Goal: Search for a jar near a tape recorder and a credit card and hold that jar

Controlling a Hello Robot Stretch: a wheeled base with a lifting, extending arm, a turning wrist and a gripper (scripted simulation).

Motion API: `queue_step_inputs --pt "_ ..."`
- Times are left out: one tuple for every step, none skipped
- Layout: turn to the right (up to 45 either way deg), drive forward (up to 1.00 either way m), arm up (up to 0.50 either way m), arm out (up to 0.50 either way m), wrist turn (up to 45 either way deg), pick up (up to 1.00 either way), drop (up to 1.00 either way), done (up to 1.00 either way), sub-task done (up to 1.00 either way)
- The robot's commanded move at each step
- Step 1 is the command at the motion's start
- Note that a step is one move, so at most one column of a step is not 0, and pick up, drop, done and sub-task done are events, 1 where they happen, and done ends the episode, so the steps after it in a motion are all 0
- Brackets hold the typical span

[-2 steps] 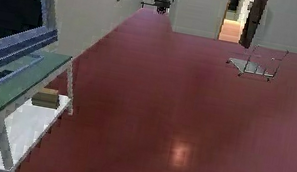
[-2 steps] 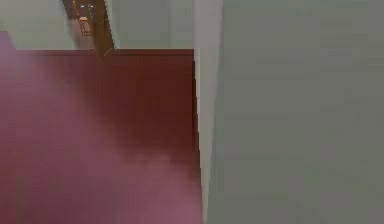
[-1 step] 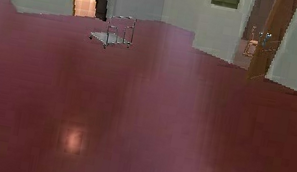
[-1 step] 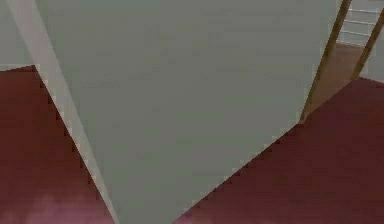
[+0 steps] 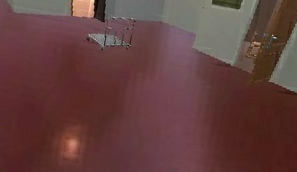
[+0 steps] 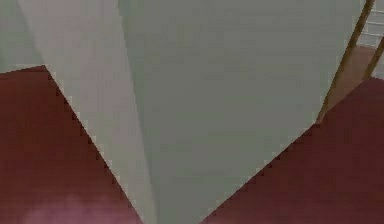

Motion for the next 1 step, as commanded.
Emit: queue_step_inputs --pt "-21.0 0.0 0.0 0.0 0.0 0.0 0.0 0.0 0.0"
